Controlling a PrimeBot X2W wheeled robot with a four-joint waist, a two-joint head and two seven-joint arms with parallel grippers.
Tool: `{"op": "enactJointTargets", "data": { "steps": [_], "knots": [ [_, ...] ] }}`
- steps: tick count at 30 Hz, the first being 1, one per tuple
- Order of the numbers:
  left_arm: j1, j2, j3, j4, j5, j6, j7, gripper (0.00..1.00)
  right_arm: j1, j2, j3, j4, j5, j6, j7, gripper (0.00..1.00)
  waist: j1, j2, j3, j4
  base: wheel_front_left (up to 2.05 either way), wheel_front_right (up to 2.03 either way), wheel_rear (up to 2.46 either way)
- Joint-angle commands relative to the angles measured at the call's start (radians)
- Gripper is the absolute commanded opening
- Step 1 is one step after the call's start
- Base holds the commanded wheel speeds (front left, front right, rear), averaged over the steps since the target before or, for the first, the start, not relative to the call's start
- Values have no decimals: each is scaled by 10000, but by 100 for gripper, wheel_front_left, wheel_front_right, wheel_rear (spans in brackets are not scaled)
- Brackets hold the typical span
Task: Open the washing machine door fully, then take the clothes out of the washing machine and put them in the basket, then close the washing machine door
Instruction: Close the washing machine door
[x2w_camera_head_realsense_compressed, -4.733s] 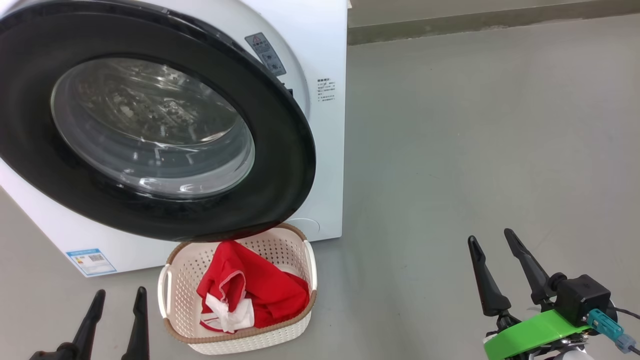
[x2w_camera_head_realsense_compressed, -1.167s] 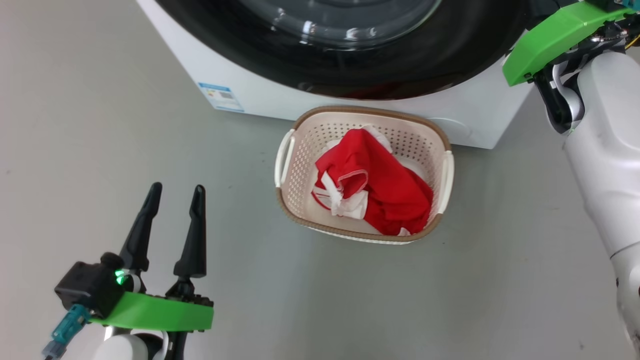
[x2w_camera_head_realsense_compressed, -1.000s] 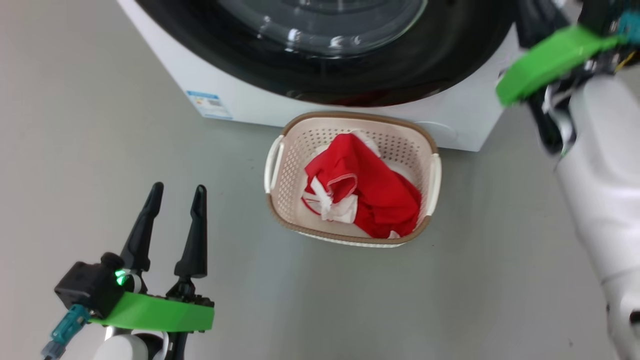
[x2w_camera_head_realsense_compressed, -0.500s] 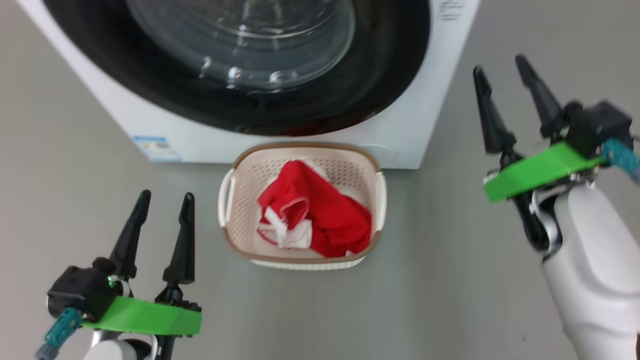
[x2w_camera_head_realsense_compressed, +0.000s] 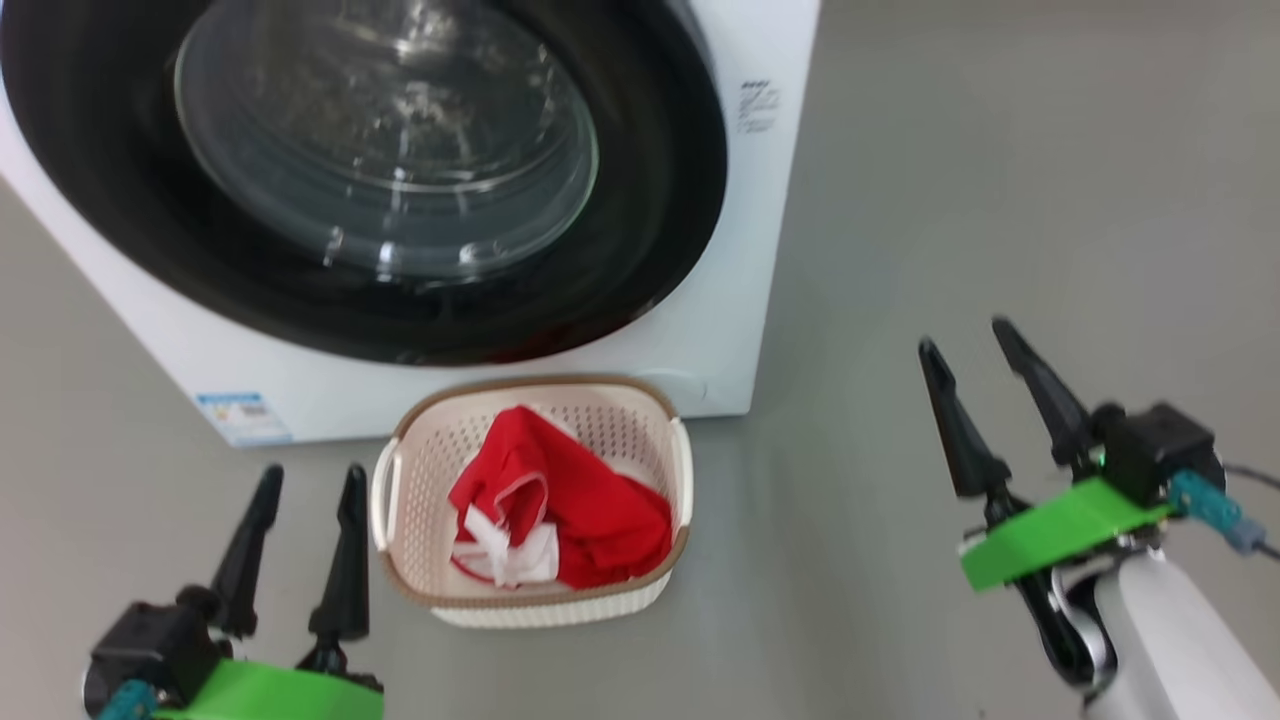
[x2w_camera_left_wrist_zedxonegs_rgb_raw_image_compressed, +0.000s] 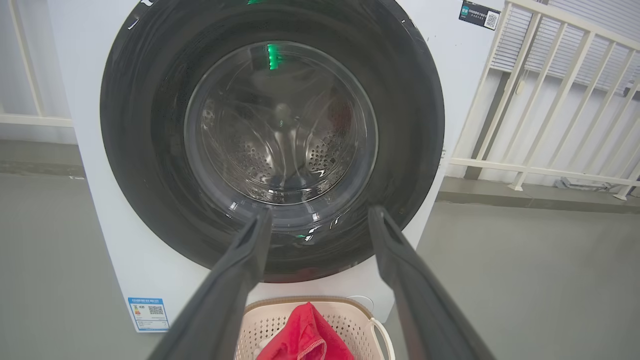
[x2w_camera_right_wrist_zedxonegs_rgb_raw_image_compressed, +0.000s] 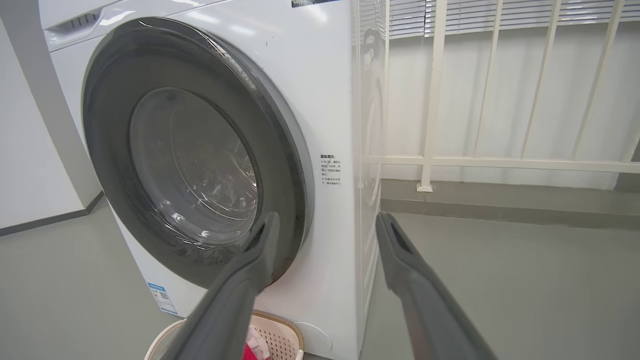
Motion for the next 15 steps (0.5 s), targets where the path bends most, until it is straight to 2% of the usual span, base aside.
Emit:
{"op": "enactJointTargets", "data": {
  "steps": [1, 15],
  "knots": [
    [-37, 228, 344, -171, 14, -56, -120, 100, 72, -48, 110, -307, -9, -34, -63, 100, 0, 0, -484, -420, 0, 0, 0],
    [1096, 421, 341, 34, 67, -56, -120, 100, 2209, -176, -483, -1477, 339, -34, -63, 100, 0, 0, -1431, -889, 0, 0, 0]
  ]
}}
